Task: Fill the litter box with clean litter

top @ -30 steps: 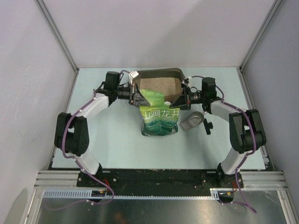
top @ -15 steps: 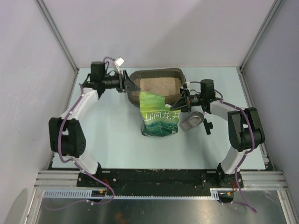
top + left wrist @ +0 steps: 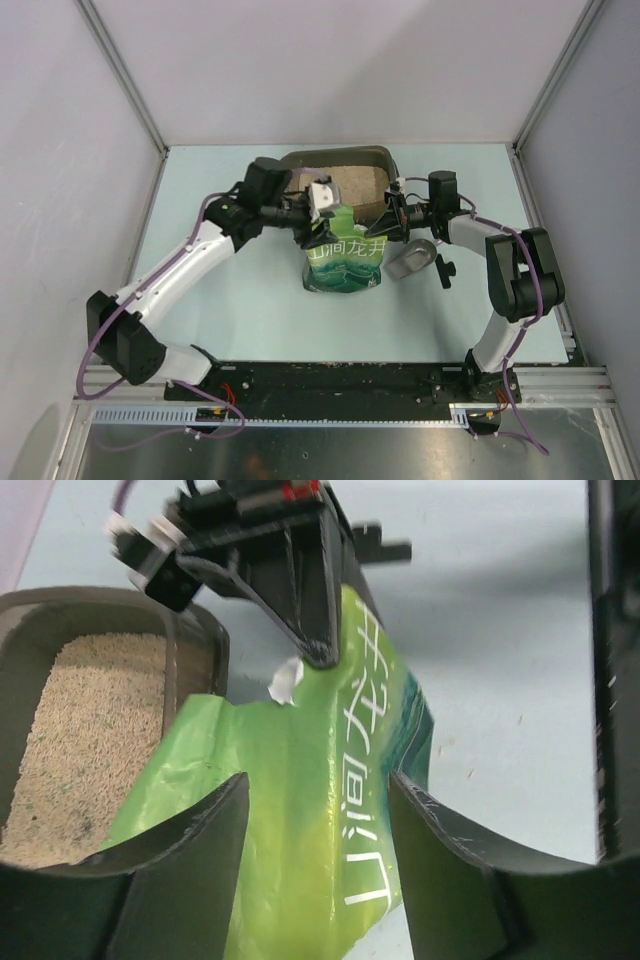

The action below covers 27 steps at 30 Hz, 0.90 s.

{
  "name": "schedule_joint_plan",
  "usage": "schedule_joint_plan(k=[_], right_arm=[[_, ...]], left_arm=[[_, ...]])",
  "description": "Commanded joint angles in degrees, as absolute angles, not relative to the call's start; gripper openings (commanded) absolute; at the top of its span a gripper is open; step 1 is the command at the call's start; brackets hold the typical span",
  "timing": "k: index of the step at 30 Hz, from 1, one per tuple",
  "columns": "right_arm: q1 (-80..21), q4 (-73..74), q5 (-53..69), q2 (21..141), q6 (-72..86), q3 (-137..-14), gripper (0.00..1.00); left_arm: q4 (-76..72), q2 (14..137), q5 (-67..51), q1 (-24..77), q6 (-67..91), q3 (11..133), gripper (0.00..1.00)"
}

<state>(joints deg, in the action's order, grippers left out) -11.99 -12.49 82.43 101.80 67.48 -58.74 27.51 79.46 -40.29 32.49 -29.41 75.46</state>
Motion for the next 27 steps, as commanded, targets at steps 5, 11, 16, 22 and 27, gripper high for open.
schedule_joint_plan(k=[5, 11, 16, 22, 27], right_arm=[[-12.0, -12.3, 85.2, 101.7, 67.9, -60.8, 0.0], [-11.7, -12.2, 85.2, 101.8, 67.9, -60.8, 0.0], [-11.4, -11.3, 85.1, 101.8, 67.7, -60.8, 0.0], [-10.5, -9.5, 84.8, 102.2, 66.8, -60.8, 0.0], [-9.3, -7.7, 84.3, 101.7, 65.2, -60.9, 0.0]], left_arm=[[30.5, 82.8, -34.8, 35.2, -47.3, 75.2, 0.57], [31.5, 83.8, -36.2, 36.0, -50.9, 73.8, 0.53], [32.6, 84.5, -35.9, 36.5, -54.1, 72.8, 0.47], [33.9, 85.0, -34.8, 36.5, -54.1, 72.2, 0.37], [33.9, 85.5, -34.7, 36.2, -50.3, 73.4, 0.24]])
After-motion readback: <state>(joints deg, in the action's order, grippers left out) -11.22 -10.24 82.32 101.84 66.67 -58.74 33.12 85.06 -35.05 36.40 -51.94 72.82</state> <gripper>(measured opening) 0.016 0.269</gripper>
